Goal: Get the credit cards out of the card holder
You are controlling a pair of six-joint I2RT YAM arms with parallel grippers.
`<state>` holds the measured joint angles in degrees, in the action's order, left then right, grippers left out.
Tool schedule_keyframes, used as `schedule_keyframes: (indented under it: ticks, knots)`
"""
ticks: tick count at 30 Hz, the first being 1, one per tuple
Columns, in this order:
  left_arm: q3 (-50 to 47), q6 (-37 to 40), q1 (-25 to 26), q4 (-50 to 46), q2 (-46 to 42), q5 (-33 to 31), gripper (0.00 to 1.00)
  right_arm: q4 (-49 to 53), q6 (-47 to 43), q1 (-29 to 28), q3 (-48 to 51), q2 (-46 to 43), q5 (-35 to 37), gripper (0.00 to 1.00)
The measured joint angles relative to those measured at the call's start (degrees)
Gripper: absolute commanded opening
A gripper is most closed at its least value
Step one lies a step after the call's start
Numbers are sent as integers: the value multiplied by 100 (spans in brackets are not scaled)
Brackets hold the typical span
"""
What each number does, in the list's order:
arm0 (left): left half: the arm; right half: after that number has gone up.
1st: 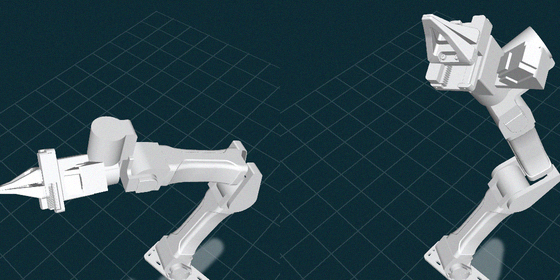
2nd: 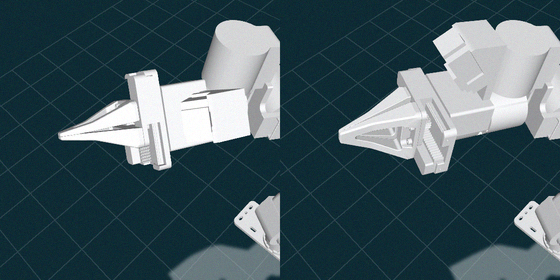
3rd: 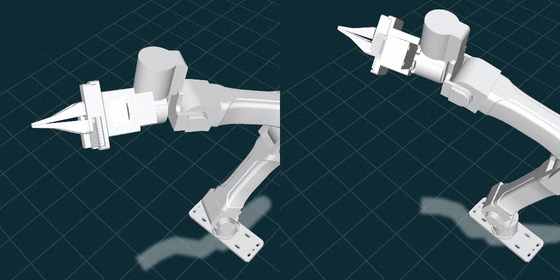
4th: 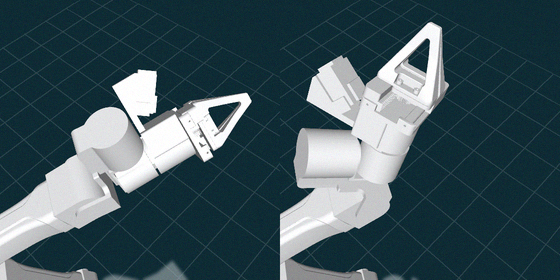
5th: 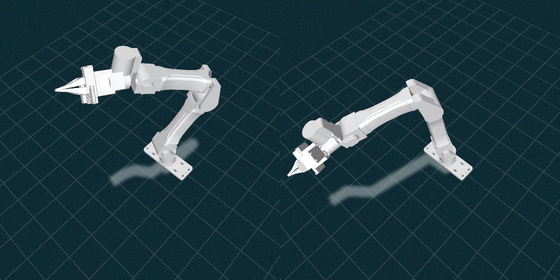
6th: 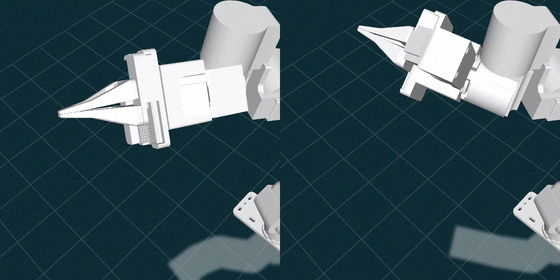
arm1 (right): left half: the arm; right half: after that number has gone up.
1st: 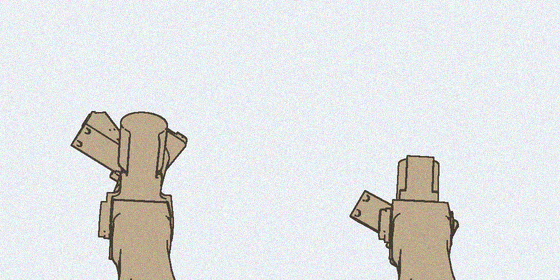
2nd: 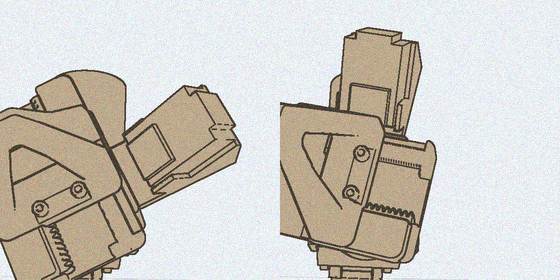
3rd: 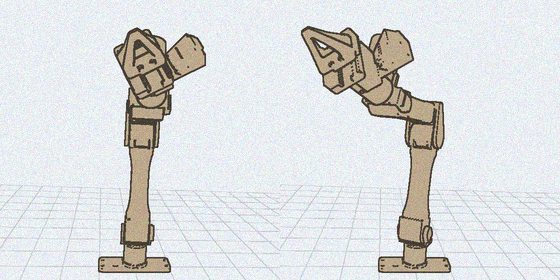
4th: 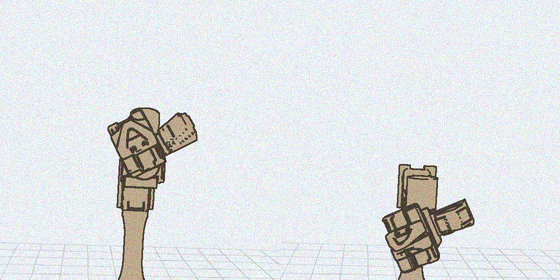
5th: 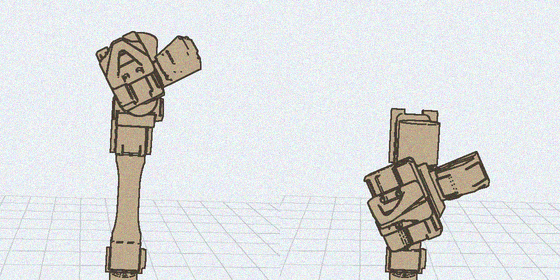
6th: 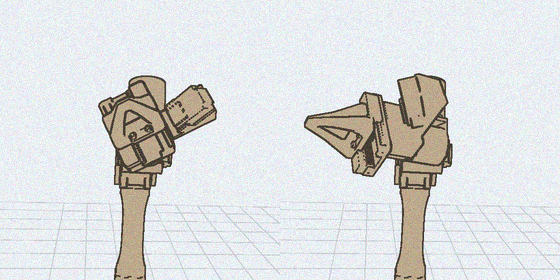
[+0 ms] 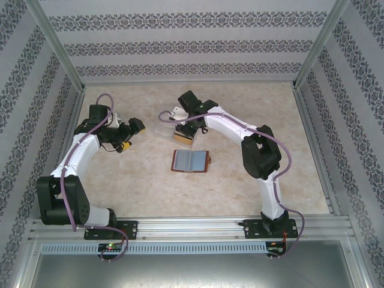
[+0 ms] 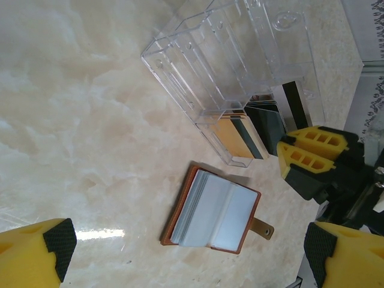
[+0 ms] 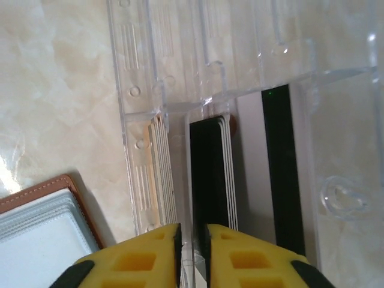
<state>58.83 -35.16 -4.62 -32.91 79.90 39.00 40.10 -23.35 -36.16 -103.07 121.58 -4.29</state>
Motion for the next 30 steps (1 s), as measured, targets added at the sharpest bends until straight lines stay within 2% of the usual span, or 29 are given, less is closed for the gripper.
schedule_keyframes:
  ticks: [6,12,15,19,30]
  knots:
    - [0,0,0,15,0,0,99,0,243,-11,-57,-4,55,29]
    - [0,2,0,15,0,0,99,-28,710,-11,15,-330,59,36]
    - [-9,0,0,22,0,0,99,-50,1001,-35,61,-562,-138,36]
    - [-11,0,0,35,0,0,99,-107,1298,-162,83,-651,-374,31]
    - [-101,0,0,39,0,-2,99,-96,1950,-509,-22,131,-179,30]
